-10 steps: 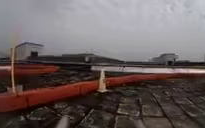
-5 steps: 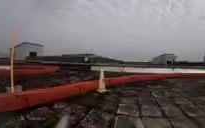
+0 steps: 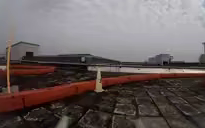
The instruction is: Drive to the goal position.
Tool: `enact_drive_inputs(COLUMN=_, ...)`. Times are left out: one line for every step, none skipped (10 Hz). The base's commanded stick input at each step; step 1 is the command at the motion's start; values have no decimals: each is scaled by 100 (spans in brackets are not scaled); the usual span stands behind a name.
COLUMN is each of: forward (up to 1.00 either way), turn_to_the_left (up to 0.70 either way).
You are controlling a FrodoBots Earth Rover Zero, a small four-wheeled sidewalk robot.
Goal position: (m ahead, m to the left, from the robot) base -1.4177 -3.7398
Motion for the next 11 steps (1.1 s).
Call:
enact_drive_inputs(forward=6, turn_to_the_left=-12)
enact_drive_inputs(forward=6, turn_to_the_left=-12)
enact_drive_inputs(forward=6, turn_to_the_left=-12)
enact_drive_inputs(forward=6, turn_to_the_left=-12)
enact_drive_inputs(forward=6, turn_to_the_left=-12)
enact_drive_inputs(forward=6, turn_to_the_left=-12)
enact_drive_inputs(forward=6, turn_to_the_left=-12)
enact_drive_inputs(forward=5, turn_to_the_left=-10)
enact_drive_inputs(forward=5, turn_to_the_left=-10)
enact_drive_inputs(forward=5, turn_to_the_left=-55)
enact_drive_inputs(forward=5, turn_to_the_left=-70)
